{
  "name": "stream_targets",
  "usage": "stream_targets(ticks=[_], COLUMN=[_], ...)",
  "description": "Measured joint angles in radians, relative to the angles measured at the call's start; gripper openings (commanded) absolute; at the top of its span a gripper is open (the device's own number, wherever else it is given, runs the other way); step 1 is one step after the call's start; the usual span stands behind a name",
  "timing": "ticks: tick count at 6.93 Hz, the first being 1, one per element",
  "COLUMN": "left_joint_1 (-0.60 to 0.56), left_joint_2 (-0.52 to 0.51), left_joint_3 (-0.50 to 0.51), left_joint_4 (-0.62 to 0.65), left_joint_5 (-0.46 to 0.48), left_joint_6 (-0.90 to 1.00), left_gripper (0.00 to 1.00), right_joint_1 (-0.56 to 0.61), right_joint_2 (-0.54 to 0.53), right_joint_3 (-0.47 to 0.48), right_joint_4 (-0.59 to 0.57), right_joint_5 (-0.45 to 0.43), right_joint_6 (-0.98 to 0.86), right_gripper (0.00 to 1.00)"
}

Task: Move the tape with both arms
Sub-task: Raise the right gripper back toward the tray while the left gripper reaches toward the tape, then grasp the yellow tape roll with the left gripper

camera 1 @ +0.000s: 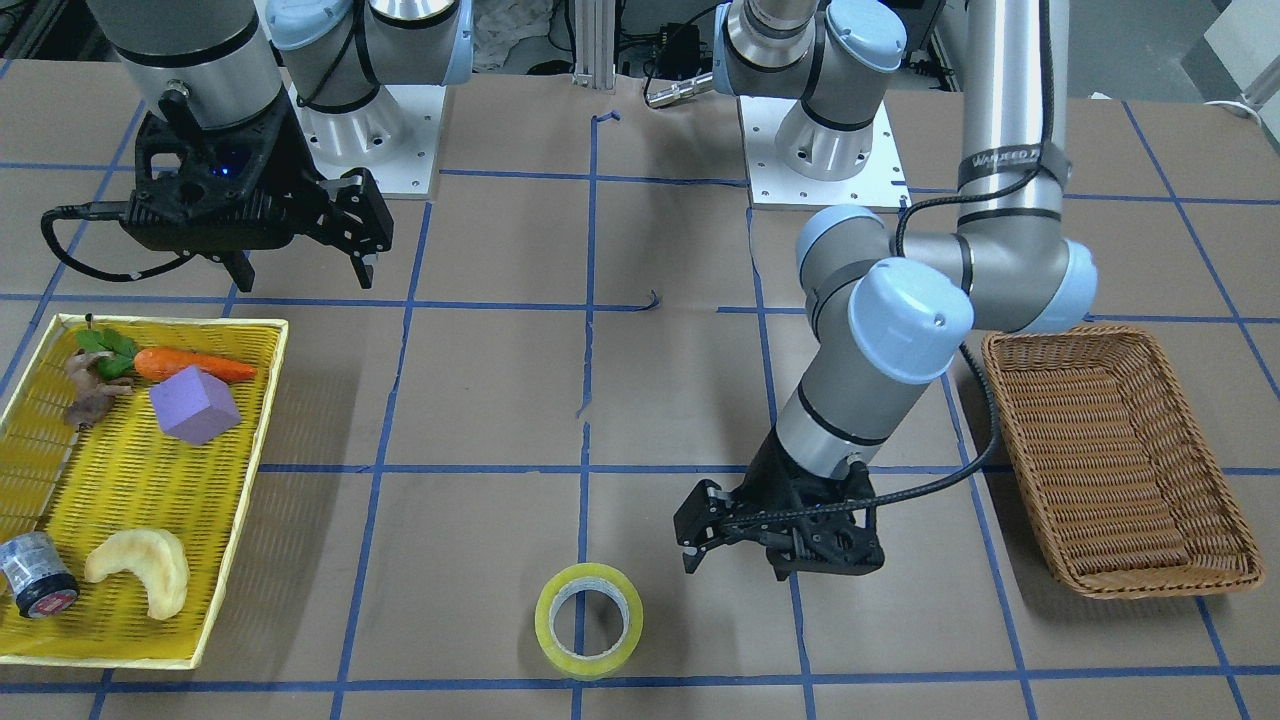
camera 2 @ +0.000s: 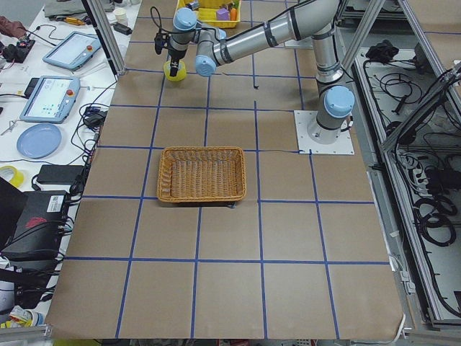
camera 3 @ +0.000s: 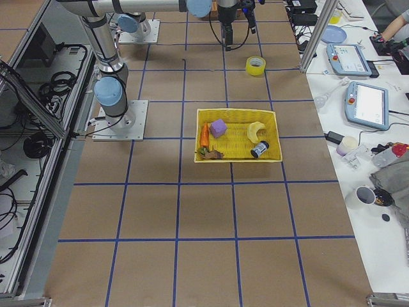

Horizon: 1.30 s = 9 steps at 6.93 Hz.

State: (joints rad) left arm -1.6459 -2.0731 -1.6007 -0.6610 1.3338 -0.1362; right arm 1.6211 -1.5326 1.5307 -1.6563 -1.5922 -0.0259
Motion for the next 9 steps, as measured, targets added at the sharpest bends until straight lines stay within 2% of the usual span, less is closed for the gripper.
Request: stream_targets(ticks=[1, 3, 4, 5, 6, 9], left_joint_1=[-0.030, -0.068, -0.087, -0.100, -0.109, -0.118], left_joint_2=[-0.056, -0.134, -0.168, -0.199, -0.222, -0.231], left_joint_3=[0.002, 0.018, 0.036, 0.055, 0.068, 0.077], left_joint_4=[0.066, 0.120, 0.134, 0.140, 0.143, 0.141], left_joint_5=[0.000, -0.001, -0.001, -0.001, -0.002, 0.003], left_joint_6=[-0.007, -0.032, -0.045, -0.057, -0.068, -0.065], left_gripper=[1.00, 0.94, 0.83, 0.35, 0.02, 0.00], right_joint_1=[0.001, 0.002, 0.002, 0.002, 0.003, 0.003], right_joint_2=[-0.001, -0.001, -0.001, -0.001, -0.001, -0.001], right_joint_3=[0.002, 0.003, 0.003, 0.003, 0.003, 0.003], right_joint_4=[-0.002, -0.003, -0.003, -0.005, -0.006, -0.007], right_joint_5=[0.001, 0.002, 0.002, 0.002, 0.003, 0.003], right_joint_6=[0.000, 0.000, 0.000, 0.000, 0.000, 0.000], right_gripper=[1.00, 1.00, 1.00, 1.00, 1.00, 1.00])
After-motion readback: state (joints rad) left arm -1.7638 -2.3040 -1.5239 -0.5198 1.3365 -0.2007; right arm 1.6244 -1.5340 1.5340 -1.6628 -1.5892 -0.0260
